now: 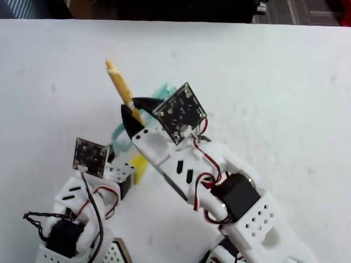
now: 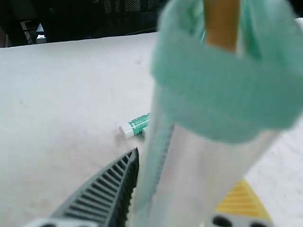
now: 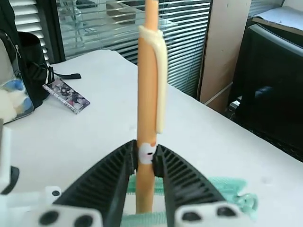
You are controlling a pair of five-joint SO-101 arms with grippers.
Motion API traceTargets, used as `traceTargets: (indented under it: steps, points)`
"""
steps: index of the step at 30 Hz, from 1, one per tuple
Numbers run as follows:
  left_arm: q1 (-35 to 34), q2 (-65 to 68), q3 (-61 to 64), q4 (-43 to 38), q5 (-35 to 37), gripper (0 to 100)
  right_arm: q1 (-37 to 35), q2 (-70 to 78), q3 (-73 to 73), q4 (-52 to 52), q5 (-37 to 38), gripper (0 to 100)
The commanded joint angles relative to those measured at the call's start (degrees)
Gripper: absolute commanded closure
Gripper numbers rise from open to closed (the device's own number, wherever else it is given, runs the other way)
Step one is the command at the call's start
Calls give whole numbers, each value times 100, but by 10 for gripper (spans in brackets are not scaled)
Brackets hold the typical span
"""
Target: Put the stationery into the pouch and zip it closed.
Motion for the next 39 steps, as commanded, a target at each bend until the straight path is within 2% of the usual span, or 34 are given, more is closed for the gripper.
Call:
traceTargets:
  steps: [1, 5, 8, 22, 24, 28, 33, 39]
  points:
    - [-75, 13, -70, -149, 62, 766, 101, -40, -79, 101, 105, 979]
    - [-75, 13, -70, -149, 62, 766, 22, -40, -88, 426, 1108, 879]
    - [-66, 13, -70, -149, 62, 766, 31, -48, -88, 514, 993, 820]
    - [-57, 13, -62, -141, 62, 771, 101, -848, -79, 514, 949, 822]
    - [-57, 13, -62, -141, 62, 778, 303, -804, -79, 514, 914, 822]
    - [-75, 13, -70, -202, 0, 867, 866, -541, -79, 514, 905, 822]
    - [-84, 13, -53, -308, -519, 983, 1719, -303, -88, 479, 905, 822]
    - [-163, 13, -114, -334, -554, 977, 2677, 637, -97, 198, 941, 822]
